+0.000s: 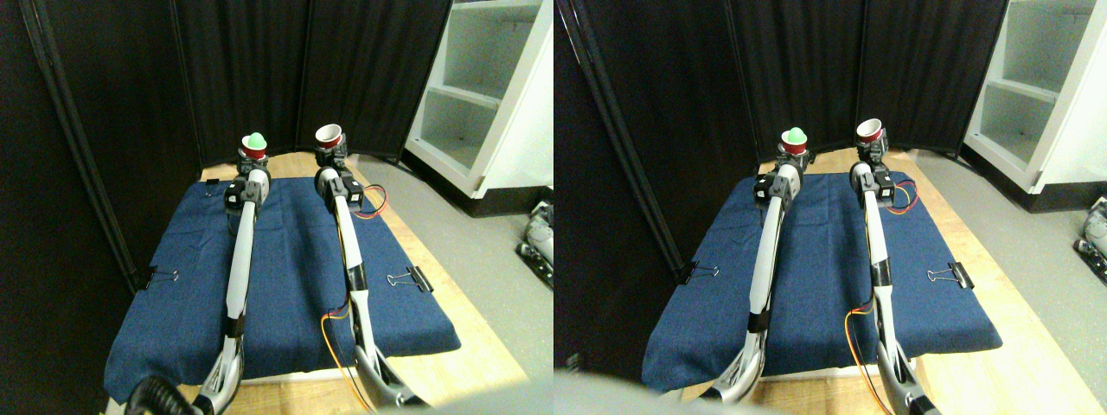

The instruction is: Pour (bimanual)

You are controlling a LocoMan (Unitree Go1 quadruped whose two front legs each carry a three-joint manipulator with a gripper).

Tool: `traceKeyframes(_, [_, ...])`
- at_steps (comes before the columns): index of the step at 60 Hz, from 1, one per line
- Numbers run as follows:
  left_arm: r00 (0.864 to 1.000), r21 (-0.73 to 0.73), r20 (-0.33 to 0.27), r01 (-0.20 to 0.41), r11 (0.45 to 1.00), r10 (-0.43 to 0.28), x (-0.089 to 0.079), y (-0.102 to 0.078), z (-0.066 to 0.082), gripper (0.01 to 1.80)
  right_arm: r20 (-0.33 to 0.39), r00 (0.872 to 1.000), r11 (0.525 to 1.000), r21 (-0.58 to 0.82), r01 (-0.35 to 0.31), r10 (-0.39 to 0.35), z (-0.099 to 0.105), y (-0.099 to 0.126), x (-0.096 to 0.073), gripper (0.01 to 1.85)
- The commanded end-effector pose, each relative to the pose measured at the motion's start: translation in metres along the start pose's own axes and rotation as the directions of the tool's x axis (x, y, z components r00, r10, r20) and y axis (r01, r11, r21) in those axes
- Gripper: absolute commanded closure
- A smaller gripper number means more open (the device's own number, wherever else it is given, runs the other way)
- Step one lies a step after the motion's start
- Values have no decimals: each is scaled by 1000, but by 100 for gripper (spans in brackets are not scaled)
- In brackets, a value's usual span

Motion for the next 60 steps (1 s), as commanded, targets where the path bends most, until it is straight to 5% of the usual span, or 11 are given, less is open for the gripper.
traceKeyframes(1, [999,-25,42,24,999,-23,3,2,6,148,18,1000,1000,-4,-13,13,1,-5,1,153])
traceKeyframes(33, [986,-85,162,-18,996,32,16,62,24,148,56,998,999,30,11,-13,-5,-46,-6,151])
traceKeyframes(39, [982,-80,185,-27,996,41,19,75,28,148,19,1000,997,75,2,-4,-5,-54,-5,151])
traceKeyframes(60, [972,-74,227,-47,996,63,24,97,35,148,31,998,987,154,55,-60,-10,-77,-4,153])
